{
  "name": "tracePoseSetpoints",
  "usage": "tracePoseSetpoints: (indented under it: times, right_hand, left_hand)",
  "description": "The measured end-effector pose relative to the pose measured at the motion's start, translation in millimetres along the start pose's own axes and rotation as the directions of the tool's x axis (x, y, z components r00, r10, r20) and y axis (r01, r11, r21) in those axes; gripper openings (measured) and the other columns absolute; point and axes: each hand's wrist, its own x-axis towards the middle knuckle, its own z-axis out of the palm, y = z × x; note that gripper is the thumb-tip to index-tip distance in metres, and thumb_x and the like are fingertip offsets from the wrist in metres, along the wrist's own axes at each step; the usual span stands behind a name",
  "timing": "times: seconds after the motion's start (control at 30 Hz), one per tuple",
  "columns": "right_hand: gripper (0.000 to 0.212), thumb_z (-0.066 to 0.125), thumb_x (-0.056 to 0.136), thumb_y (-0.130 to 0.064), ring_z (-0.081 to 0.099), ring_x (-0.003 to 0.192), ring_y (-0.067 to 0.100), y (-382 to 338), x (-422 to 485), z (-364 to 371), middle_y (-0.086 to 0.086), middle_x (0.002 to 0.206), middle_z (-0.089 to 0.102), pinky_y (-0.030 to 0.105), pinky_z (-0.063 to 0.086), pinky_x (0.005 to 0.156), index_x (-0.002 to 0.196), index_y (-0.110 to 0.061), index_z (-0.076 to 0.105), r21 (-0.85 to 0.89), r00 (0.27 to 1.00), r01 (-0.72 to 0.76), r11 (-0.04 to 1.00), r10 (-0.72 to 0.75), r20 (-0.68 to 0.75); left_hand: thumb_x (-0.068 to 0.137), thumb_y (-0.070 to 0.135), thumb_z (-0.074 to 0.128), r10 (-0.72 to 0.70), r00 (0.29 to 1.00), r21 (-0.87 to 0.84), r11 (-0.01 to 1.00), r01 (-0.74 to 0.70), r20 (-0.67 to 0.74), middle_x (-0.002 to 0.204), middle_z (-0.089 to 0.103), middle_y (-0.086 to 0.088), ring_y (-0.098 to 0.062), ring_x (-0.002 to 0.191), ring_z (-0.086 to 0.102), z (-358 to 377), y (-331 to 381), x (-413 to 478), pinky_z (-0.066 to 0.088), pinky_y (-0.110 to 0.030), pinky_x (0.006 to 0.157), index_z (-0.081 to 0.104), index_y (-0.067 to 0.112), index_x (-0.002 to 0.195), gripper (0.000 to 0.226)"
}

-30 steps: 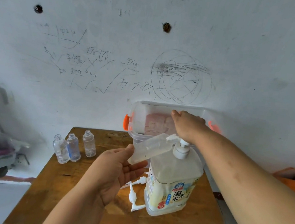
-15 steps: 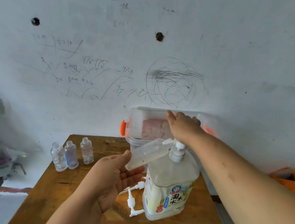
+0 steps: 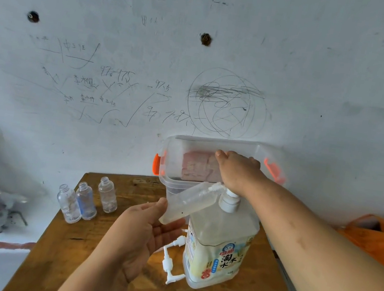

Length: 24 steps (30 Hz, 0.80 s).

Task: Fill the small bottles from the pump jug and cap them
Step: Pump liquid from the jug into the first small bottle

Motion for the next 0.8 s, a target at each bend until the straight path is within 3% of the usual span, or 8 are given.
tracePoseSetpoints:
  times: [0.17, 0.33, 0.43, 0.6, 0.8]
  right_hand:
    - [0.049, 0.030, 0.096, -0.009, 0.044, 0.125, 0.036, -1, 0, 5, 0.014, 0.135, 0.043, 0.051, 0.030, 0.105, 0.144, -0.016, 0.023, 0.033, 1.000, -0.022, 0.999, 0.021, 0.010]
    - [0.052, 0.026, 0.100, -0.016, 0.041, 0.127, 0.038, -1, -3, -5, 0.016, 0.141, 0.038, 0.052, 0.023, 0.111, 0.150, -0.022, 0.012, 0.059, 0.999, -0.041, 0.997, 0.041, 0.002]
    - [0.044, 0.014, 0.103, -0.024, 0.040, 0.127, 0.036, 2, -1, -14, 0.014, 0.140, 0.042, 0.050, 0.019, 0.113, 0.146, -0.023, 0.023, 0.108, 0.997, -0.038, 0.993, 0.045, -0.056]
    - [0.055, 0.027, 0.099, -0.015, 0.039, 0.128, 0.037, 0, 0, -11, 0.015, 0.140, 0.038, 0.053, 0.022, 0.112, 0.151, -0.022, 0.009, -0.010, 1.000, -0.007, 1.000, 0.007, 0.017]
    - [0.054, 0.031, 0.094, -0.006, 0.045, 0.122, 0.036, 0, 2, -7, 0.013, 0.131, 0.045, 0.051, 0.025, 0.110, 0.146, -0.017, 0.021, 0.018, 1.000, -0.003, 1.000, 0.003, 0.006]
  left_hand:
    - [0.097, 0.017, 0.055, -0.020, 1.000, -0.018, 1.000, 0.019, -0.015, 0.075, 0.075, -0.017, -0.031, 0.073, 0.074, 1, -2, -3, 0.059, -0.040, 0.069, 0.057, 0.002, 0.105, 0.017]
    - [0.097, 0.016, 0.055, 0.011, 1.000, -0.022, 1.000, -0.011, -0.002, 0.078, 0.075, -0.018, -0.036, 0.084, 0.072, 1, 3, -10, 0.058, -0.041, 0.071, 0.058, 0.001, 0.103, 0.016]
    - [0.097, 0.016, 0.055, 0.017, 1.000, -0.030, 0.999, -0.017, 0.005, 0.082, 0.075, -0.019, -0.037, 0.089, 0.072, 2, 5, -10, 0.058, -0.042, 0.074, 0.059, 0.000, 0.106, 0.019]
    - [0.096, 0.017, 0.056, 0.014, 1.000, -0.032, 0.999, -0.014, 0.009, 0.081, 0.075, -0.019, -0.037, 0.089, 0.072, 2, 5, -8, 0.057, -0.042, 0.072, 0.058, 0.000, 0.106, 0.019]
    - [0.097, 0.017, 0.054, -0.001, 1.000, -0.033, 0.999, 0.001, 0.017, 0.077, 0.075, -0.017, -0.033, 0.080, 0.073, 1, 3, -3, 0.057, -0.041, 0.071, 0.058, 0.002, 0.103, 0.017]
